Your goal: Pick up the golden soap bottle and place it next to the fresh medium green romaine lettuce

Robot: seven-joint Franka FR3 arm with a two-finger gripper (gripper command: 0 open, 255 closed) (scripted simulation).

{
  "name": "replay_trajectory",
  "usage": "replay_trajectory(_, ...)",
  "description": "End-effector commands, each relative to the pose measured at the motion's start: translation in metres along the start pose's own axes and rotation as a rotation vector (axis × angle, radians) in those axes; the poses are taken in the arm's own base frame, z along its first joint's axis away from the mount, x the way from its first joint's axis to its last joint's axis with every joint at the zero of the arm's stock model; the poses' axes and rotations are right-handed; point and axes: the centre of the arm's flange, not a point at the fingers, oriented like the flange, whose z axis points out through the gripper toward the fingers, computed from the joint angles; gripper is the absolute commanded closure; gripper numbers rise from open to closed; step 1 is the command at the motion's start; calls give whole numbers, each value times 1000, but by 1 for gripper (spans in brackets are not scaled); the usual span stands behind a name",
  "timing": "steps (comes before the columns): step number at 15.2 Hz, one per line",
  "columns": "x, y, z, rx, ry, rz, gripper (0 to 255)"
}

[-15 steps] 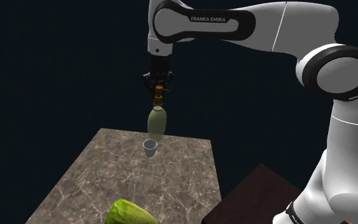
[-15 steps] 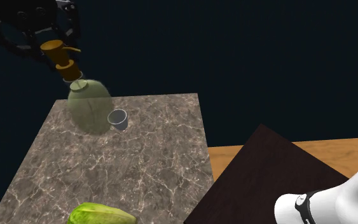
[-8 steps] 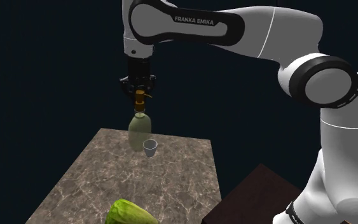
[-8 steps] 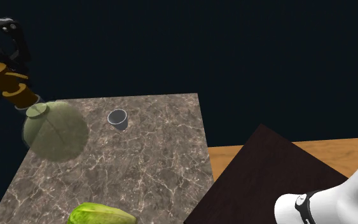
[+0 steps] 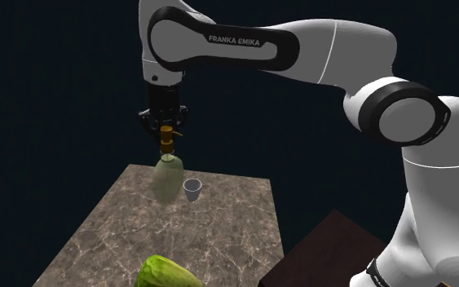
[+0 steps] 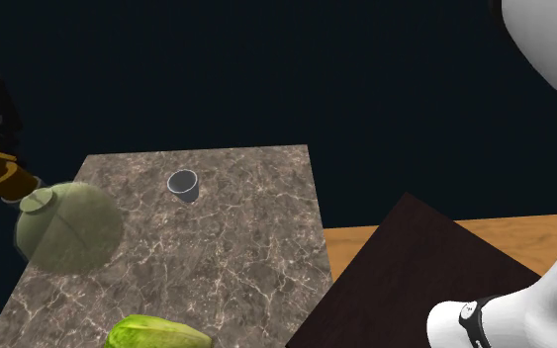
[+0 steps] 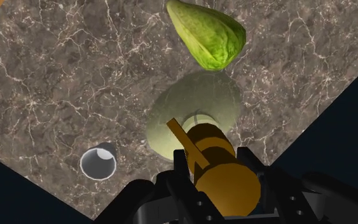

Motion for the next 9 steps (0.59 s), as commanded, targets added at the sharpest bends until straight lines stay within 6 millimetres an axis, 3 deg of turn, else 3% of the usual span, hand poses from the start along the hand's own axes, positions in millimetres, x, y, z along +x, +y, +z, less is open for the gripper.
replay_trajectory(1,-1,0,11,1,1,0,255)
replay_trajectory(9,-1,1,53,1,1,0,255)
